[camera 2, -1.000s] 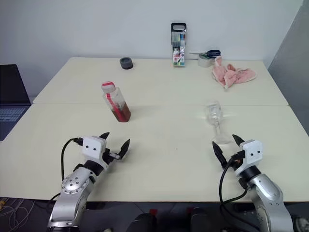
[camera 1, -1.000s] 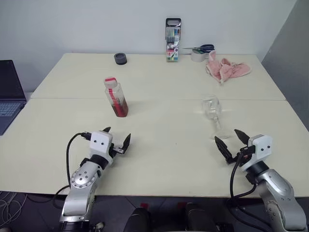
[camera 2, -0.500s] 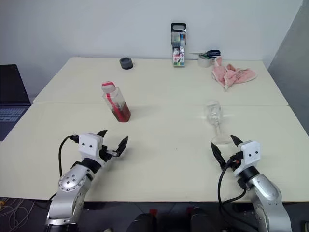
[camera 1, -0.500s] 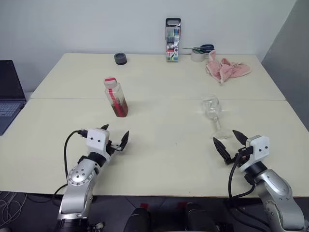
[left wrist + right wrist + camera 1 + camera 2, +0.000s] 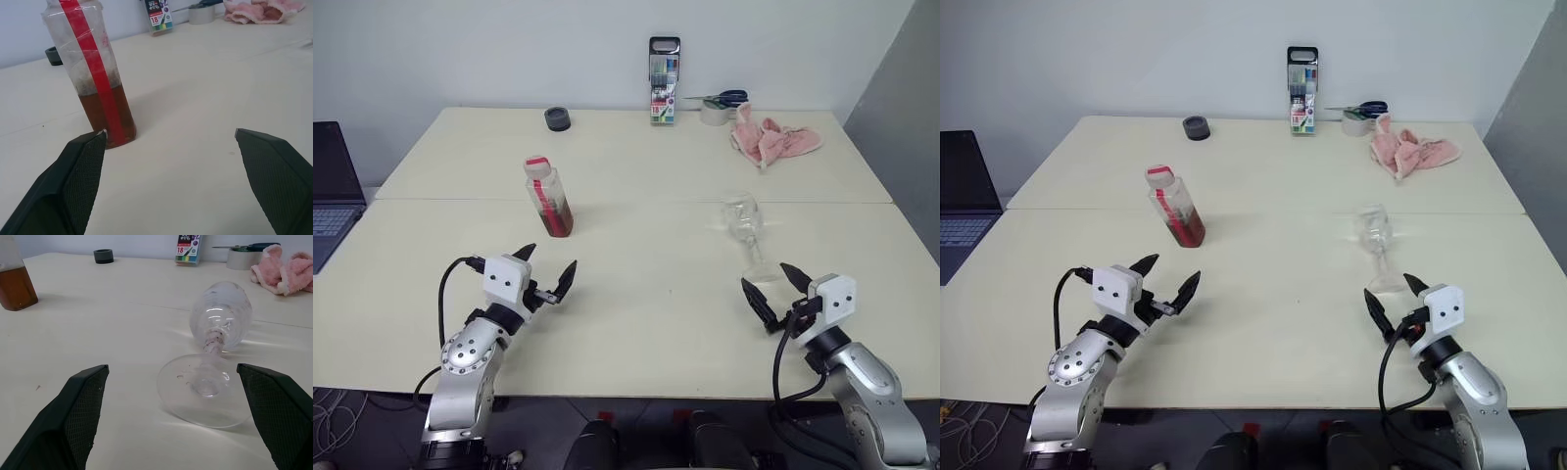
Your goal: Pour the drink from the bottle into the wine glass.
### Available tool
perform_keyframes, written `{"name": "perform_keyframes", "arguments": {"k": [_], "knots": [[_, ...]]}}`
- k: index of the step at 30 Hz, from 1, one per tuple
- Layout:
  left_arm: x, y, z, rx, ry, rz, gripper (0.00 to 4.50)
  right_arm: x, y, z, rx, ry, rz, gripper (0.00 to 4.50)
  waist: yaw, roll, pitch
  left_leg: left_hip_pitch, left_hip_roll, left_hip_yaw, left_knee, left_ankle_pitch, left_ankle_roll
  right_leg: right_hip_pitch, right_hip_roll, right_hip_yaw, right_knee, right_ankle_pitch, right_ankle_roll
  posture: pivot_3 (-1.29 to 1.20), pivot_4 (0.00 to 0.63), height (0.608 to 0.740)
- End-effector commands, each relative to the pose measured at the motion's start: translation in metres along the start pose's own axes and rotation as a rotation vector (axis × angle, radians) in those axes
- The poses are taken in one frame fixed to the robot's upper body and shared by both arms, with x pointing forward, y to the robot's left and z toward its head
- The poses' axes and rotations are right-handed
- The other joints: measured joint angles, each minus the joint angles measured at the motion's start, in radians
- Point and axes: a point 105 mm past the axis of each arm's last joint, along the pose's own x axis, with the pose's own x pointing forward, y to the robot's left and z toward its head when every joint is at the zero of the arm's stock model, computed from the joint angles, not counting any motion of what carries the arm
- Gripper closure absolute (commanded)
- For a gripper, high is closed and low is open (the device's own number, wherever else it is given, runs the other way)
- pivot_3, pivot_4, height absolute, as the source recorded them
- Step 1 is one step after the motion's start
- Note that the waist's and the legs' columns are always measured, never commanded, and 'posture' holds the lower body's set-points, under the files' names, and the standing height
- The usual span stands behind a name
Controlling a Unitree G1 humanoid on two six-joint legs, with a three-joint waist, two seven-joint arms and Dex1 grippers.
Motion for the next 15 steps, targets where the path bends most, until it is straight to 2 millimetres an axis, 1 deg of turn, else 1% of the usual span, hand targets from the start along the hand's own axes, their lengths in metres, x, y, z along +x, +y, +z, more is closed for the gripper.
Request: {"name": "perform_keyframes", "arguments": {"k": [1,5,9,12,15], "knots": [[0.001,0.006,0.015,0.055,-0.052,0.001,0.02,0.003,0.007,0.016,-0.055,-0.05,0.062,0.0,0.0,0.0,0.0,0.0,0.0,0.0,0.0,0.0,0.0,0.0,0.0,0.0,0.0,0.0,0.0,0.0,0.15,0.74],[0.003,0.012,0.015,0.064,-0.049,0.029,0.02,0.008,0.023,0.031,-0.086,-0.062,0.197,0.0,0.0,0.0,0.0,0.0,0.0,0.0,0.0,0.0,0.0,0.0,0.0,0.0,0.0,0.0,0.0,0.0,0.15,0.74],[0.008,0.018,0.011,0.012,-0.019,0.064,0.02,0.016,0.047,0.049,-0.087,-0.033,0.392,0.0,-0.001,0.0,0.0,0.0,0.0,0.0,0.0,0.0,0.0,0.0,0.0,0.0,0.0,0.0,0.0,0.0,0.15,0.74],[0.011,0.019,0.014,-0.002,-0.027,0.064,0.02,0.021,0.058,0.063,-0.044,-0.035,0.463,0.0,-0.001,-0.001,0.0,0.0,0.0,-0.001,0.0,0.0,0.0,0.0,0.0,-0.001,0.0,0.0,0.0,0.0,0.15,0.74],[0.017,0.028,0.017,-0.023,-0.013,0.105,0.02,0.026,0.07,0.078,-0.046,-0.022,0.562,0.0,0.0,-0.002,0.001,-0.001,0.0,-0.001,0.001,0.0,0.0,0.0,0.0,-0.001,0.0,0.0,0.0,0.0,0.15,0.74]]}}
